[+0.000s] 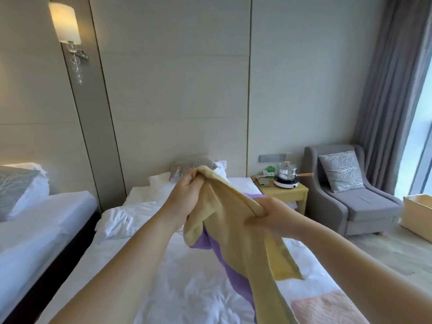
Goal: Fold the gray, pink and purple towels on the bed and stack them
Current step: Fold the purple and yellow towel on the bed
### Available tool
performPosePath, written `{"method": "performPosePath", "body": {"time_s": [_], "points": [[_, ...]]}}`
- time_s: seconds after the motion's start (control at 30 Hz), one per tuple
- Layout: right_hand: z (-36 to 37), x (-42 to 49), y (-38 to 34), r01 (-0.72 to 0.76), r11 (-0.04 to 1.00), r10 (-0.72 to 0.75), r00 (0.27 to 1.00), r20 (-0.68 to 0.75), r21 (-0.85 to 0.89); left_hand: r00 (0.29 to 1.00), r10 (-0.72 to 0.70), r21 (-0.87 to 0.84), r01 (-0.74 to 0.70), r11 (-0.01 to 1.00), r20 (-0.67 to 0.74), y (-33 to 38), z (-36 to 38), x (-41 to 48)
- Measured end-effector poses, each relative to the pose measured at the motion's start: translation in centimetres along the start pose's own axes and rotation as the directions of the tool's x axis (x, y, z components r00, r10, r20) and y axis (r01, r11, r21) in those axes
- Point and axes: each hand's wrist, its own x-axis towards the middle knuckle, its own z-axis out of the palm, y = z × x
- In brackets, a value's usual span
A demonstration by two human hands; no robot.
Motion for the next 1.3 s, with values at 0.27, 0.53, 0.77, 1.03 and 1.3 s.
{"method": "performPosePath", "body": {"time_s": [0.27, 0.53, 0.77, 1.03, 1.3], "points": [[0.5, 0.3, -2.9, -0.034, 0.968, 0.037, 0.999, -0.006, 0.248, 0.956, 0.115, 0.042, -0.108, 0.993, -0.270, 5.5, -7.7, -1.8], [1.3, 3.3, -11.0, 0.087, 0.813, -0.094, 0.995, -0.017, 0.575, 0.935, -0.023, 0.307, 0.139, 0.942, -0.354, 5.2, -13.7, -4.0], [4.0, 3.8, -13.6, 0.060, 0.799, -0.123, 0.990, 0.065, 0.599, 0.983, 0.038, 0.254, -0.084, 0.964, 0.180, 1.4, -6.1, -5.3], [2.4, 2.5, -7.5, 0.149, 0.811, -0.258, 0.959, 0.116, 0.566, 0.966, 0.220, 0.125, -0.203, 0.971, -0.139, 3.4, -6.5, -3.7], [7.5, 3.3, -6.1, 0.156, 0.903, -0.208, 0.974, 0.089, 0.401, 0.892, 0.179, -0.171, -0.270, 0.948, -0.415, 9.1, -12.0, -4.3]]}}
